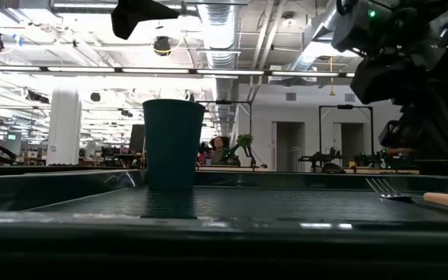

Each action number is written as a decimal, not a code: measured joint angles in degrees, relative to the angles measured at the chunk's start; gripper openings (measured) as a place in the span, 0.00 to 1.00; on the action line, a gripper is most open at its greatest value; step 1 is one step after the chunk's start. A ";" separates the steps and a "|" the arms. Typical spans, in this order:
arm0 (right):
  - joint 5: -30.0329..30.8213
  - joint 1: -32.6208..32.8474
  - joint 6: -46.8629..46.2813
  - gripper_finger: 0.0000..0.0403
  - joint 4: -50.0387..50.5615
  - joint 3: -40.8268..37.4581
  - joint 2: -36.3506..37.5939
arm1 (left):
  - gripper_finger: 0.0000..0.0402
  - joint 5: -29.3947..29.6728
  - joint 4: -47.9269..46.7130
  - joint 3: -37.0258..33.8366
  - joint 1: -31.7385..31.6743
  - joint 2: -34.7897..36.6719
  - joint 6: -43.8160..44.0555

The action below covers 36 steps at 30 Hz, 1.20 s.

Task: Pick and place plate/cup/fork/spoon on tray
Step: Put the orange spoon on the black tray to the right of the light orange fork

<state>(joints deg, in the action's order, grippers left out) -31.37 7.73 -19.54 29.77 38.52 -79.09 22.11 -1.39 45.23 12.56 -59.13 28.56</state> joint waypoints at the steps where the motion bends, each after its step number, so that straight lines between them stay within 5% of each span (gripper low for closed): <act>1: -0.23 -0.24 0.43 0.00 -0.12 -0.11 -0.21 | 0.62 0.01 -0.08 0.00 0.00 0.00 0.00; 24: 2.09 -7.85 3.71 0.01 -1.61 -5.09 -0.73 | 0.62 1.20 -1.03 0.00 0.00 0.00 -0.04; 36: 8.58 -7.83 3.10 0.14 -1.90 -5.09 -0.85 | 0.62 2.36 -1.02 0.00 0.00 0.00 -0.42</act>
<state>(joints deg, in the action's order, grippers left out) -22.79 -0.10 -16.45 27.87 33.43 -79.94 24.47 -2.40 45.23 12.56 -59.13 28.14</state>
